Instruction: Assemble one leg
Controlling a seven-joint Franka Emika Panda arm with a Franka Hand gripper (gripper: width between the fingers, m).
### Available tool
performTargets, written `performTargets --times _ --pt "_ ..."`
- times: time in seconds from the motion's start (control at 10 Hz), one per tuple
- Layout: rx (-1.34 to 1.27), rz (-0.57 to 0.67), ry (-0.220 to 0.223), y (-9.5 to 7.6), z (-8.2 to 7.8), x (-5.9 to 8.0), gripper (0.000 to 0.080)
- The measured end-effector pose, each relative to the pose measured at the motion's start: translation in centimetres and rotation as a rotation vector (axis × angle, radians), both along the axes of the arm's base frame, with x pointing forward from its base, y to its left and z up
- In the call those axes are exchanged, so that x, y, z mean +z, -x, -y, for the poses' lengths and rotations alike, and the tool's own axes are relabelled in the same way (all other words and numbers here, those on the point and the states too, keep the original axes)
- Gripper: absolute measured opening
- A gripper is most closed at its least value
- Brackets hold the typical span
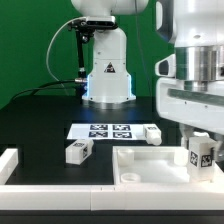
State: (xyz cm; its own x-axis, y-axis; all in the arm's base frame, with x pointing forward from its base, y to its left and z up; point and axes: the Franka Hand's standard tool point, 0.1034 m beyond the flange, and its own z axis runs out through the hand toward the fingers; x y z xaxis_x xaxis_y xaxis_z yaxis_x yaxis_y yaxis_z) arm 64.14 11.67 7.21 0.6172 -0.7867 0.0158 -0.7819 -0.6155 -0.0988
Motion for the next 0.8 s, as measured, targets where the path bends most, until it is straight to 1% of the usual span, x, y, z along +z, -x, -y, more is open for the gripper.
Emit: performTargets --times 0.1,0.2,0.3,0.5,0.6,0.7,0.8 --pt "0.179 0.000 0.012 0.1 -0.5 0.1 0.0583" --pt "0.280 -0.008 0.015 0.3 -0.9 0.0 0.0583" --pt "0.339 -0.005 0.022 0.3 -0.7 -0.1 0.0634" --pt "0.528 0.006 0.041 0.2 -0.4 -0.1 0.0647" --pt "0.755 0.029 0.075 -0.2 0.3 0.1 0.0647" --pt "0.951 0.042 0.118 -0.3 0.5 0.0 0.0649" --pt "1.007 0.045 0.121 0.0 0.2 -0.3 0.0649"
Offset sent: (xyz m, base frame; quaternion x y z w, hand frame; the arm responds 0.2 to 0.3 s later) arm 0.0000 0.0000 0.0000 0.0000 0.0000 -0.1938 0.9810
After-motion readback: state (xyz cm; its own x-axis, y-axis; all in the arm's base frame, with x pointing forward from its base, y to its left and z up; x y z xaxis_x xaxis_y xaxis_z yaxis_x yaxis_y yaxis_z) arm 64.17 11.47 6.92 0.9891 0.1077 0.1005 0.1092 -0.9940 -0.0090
